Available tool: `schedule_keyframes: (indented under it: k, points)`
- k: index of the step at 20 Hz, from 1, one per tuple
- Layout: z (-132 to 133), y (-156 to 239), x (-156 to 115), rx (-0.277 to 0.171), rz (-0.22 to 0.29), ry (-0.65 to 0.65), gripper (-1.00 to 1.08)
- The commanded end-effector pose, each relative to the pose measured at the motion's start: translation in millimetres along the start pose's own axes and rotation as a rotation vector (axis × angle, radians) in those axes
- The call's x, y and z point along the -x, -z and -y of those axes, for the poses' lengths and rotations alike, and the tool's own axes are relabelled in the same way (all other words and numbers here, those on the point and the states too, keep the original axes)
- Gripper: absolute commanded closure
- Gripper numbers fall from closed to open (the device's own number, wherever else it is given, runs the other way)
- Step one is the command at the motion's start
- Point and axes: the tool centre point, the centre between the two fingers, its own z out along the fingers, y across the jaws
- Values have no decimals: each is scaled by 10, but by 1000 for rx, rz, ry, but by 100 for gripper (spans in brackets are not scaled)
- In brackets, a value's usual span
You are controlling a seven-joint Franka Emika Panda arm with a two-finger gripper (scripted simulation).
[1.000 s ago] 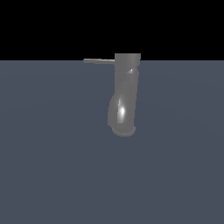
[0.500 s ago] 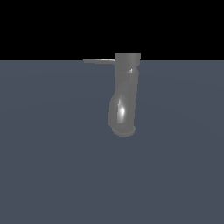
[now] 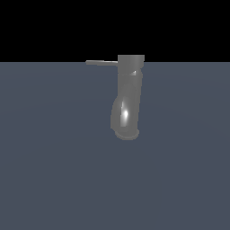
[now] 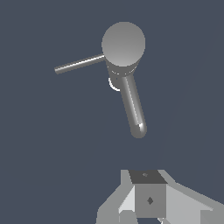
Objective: Turn on the faucet by rotating a designated handle.
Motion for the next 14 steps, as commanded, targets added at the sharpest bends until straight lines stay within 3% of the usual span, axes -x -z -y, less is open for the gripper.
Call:
schedule_keyframes:
  k: [1, 14]
  points:
    - [71, -49, -107, -7, 5, -64, 108]
    - [430, -377, -640, -21, 22, -396, 108]
